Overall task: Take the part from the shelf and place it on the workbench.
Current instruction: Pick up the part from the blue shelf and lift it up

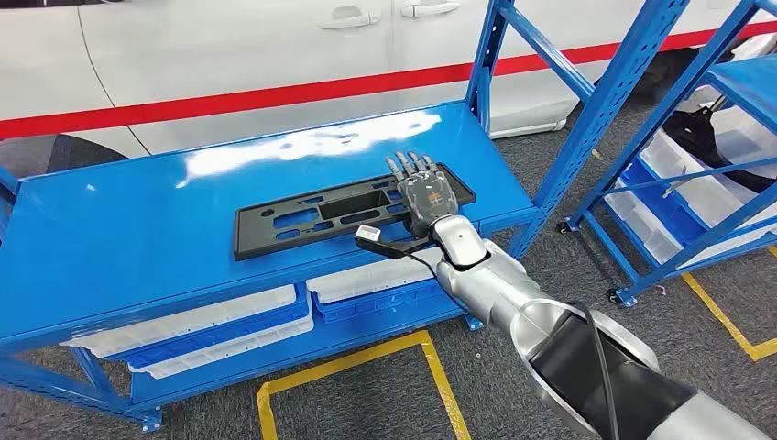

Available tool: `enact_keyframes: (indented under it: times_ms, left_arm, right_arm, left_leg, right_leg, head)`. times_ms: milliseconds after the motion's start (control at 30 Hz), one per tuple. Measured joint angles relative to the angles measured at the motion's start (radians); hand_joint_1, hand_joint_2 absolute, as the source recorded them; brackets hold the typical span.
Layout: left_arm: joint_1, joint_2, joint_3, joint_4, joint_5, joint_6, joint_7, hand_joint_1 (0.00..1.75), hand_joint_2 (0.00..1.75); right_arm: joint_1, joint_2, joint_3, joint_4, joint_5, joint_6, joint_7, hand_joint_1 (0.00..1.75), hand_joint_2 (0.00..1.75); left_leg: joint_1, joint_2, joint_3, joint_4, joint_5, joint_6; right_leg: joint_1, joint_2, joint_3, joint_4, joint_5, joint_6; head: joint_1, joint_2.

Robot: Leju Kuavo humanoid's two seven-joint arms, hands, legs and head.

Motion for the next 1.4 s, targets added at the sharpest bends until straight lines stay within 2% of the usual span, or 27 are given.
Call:
enact_keyframes:
  times_ms: [500, 900, 933, 1033, 1067, 1400]
  left_arm:
    - [0.0, 0.001, -0.027, 0.001, 0.0, -0.001, -0.001, 0.0, 0.0]
    - [0.0, 0.001, -0.036, 0.002, 0.0, -0.001, -0.006, 0.0, 0.0]
    - [0.0, 0.001, -0.037, 0.002, 0.0, -0.001, -0.008, 0.0, 0.0]
    - [0.0, 0.001, -0.038, 0.002, 0.0, -0.002, -0.012, 0.0, 0.0]
    - [0.0, 0.001, -0.039, 0.002, 0.0, -0.002, -0.012, 0.0, 0.0]
    - [0.0, -0.015, -0.11, 0.01, 0.0, 0.009, 0.014, 0.0, 0.0]
  right_arm:
    - [-0.008, 0.019, -0.038, 0.059, 0.007, 0.006, 0.068, 0.0, 1.75]
    - [-0.015, 0.038, -0.044, 0.076, 0.014, 0.02, 0.071, 0.0, 1.75]
    - [-0.016, 0.039, -0.044, 0.077, 0.018, 0.03, 0.07, 0.11, 1.75]
    - [-0.015, 0.041, -0.044, 0.081, 0.029, 0.072, 0.056, 1.4, 1.75]
    - [-0.012, 0.042, -0.044, 0.082, 0.034, 0.083, 0.049, 1.72, 1.75]
    - [0.058, 0.0, -0.044, 0.082, 0.053, 0.04, -0.015, 1.75, 1.75]
  left_leg:
    - [0.0, 0.0, 0.0, 0.0, 0.0, 0.0]
    - [0.0, 0.0, 0.0, 0.0, 0.0, 0.0]
    - [0.0, 0.0, 0.0, 0.0, 0.0, 0.0]
    - [0.0, 0.001, 0.0, 0.0, 0.0, 0.0]
    - [0.0, 0.001, 0.0, 0.0, 0.0, 0.0]
    - [0.0, 0.0, 0.001, 0.0, 0.0, 0.0]
  right_leg:
    - [0.0, 0.0, 0.0, 0.0, 0.0, 0.0]
    - [0.0, 0.0, 0.0, 0.001, 0.0, 0.0]
    - [0.0, 0.0, 0.0, 0.001, 0.0, 0.0]
    - [0.0, 0.001, -0.001, 0.001, 0.0, 0.0]
    - [0.0, 0.001, -0.001, 0.001, 0.0, 0.0]
    - [0.0, 0.001, -0.001, 0.0, -0.001, 0.0]
  head:
    - [0.0, 0.0]
    - [0.0, 0.0]
    - [0.0, 0.0]
    - [0.0, 0.0]
    - [0.0, 0.0]
    - [0.0, 0.0]
